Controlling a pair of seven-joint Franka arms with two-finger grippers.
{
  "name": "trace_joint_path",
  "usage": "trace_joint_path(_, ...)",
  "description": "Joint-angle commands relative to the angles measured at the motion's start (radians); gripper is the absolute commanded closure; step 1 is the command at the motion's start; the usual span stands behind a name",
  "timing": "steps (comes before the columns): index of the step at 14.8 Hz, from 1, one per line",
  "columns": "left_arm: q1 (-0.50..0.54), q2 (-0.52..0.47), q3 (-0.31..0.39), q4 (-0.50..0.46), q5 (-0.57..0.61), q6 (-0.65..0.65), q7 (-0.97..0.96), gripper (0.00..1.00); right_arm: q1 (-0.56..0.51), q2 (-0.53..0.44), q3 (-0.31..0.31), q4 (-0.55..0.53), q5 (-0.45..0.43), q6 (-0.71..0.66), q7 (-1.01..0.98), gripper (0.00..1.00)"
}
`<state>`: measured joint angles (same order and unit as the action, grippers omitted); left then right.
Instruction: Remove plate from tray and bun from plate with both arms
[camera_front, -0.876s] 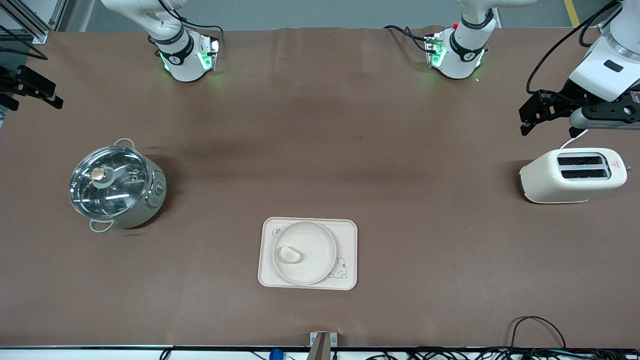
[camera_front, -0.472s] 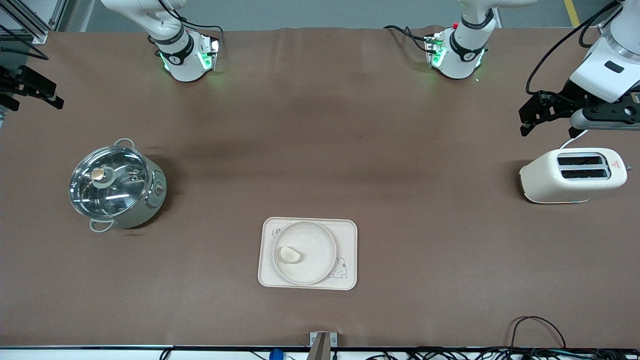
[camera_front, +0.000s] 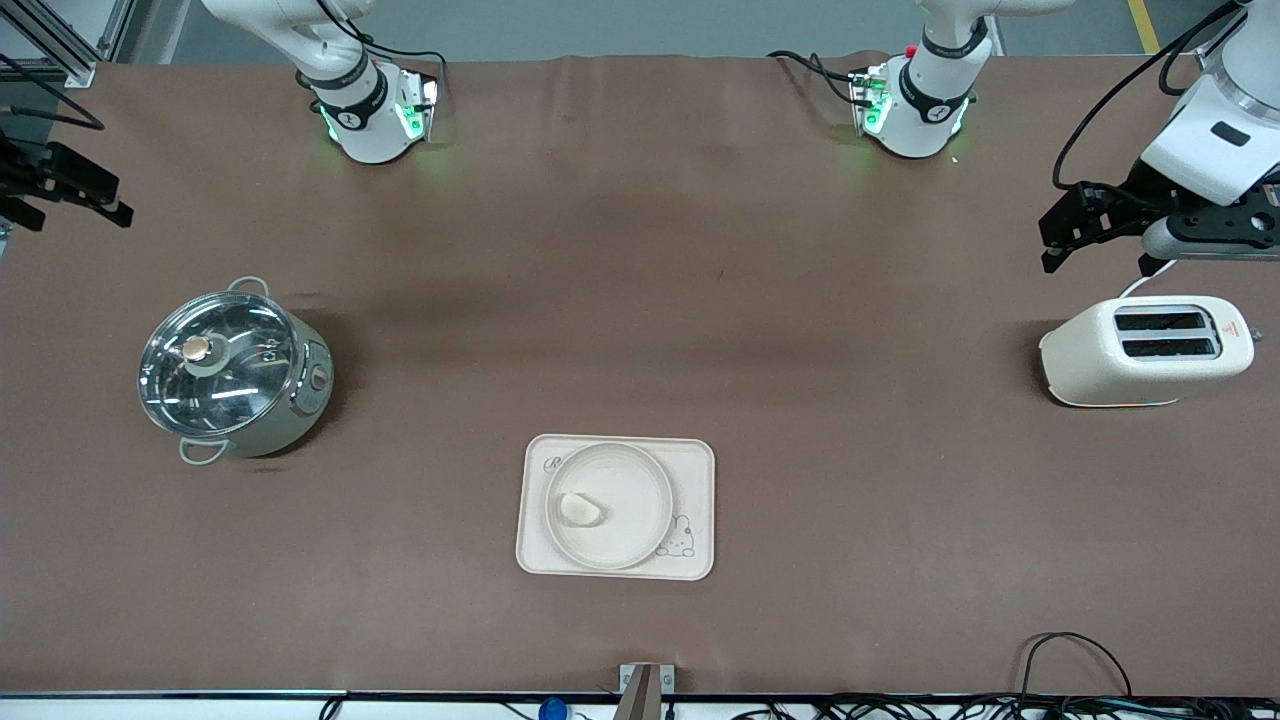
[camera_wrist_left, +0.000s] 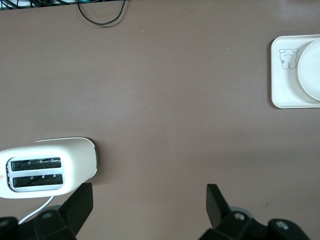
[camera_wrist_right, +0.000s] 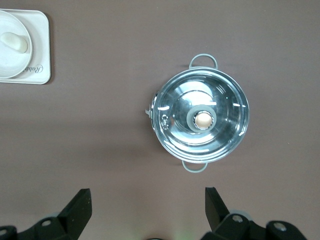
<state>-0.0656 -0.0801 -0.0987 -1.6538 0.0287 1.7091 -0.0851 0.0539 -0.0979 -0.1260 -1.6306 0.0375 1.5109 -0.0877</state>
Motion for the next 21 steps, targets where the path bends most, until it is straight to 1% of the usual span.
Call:
trace_joint_path(1,0.004,0.011,-0.001,0.025,-0.018,-0.017,-0.004,0.00,0.011,0.079,0.005,-0.012,0.068,0.076,0.002,0.01)
trace_joint_path(3,0.004,0.011,-0.001,0.025,-0.018,-0.017,-0.001,0.00,0.040,0.156,0.006,0.008,0.111,0.129,0.008,0.07)
trace_joint_path(5,0.006,0.011,-0.001,0.025,-0.018,-0.017,0.004,0.00,0.076,0.255,0.006,0.057,0.123,0.164,0.008,0.17)
trace_joint_path(7,0.007,0.011,-0.001,0.025,-0.020,-0.019,0.005,0.00,0.121,0.383,0.006,0.136,0.156,0.178,0.013,0.24)
trace_joint_path(9,0.010,0.011,-0.001,0.025,-0.018,-0.020,0.005,0.00,0.135,0.493,0.006,0.201,0.217,0.206,0.023,0.25)
trace_joint_path(11,0.010,0.011,-0.001,0.025,-0.018,-0.020,0.005,0.00,0.164,0.587,0.006,0.233,0.278,0.282,0.040,0.29)
trace_joint_path(14,0.010,0.011,-0.001,0.025,-0.018,-0.020,0.005,0.00,0.245,0.705,0.009,0.281,0.303,0.415,0.138,0.37)
trace_joint_path(16,0.010,0.011,-0.001,0.025,-0.020,-0.020,0.005,0.00,0.270,0.776,0.032,0.319,0.356,0.497,0.195,0.39)
trace_joint_path(18,0.010,0.011,-0.001,0.025,-0.020,-0.020,0.005,0.00,0.271,0.828,0.045,0.324,0.422,0.567,0.194,0.41)
trace_joint_path(19,0.010,0.011,-0.001,0.025,-0.020,-0.020,0.005,0.00,0.274,0.849,0.048,0.331,0.427,0.589,0.194,0.41)
trace_joint_path(21,0.012,0.011,-0.001,0.025,-0.020,-0.020,0.005,0.00,0.271,0.897,0.081,0.354,0.435,0.629,0.200,0.43)
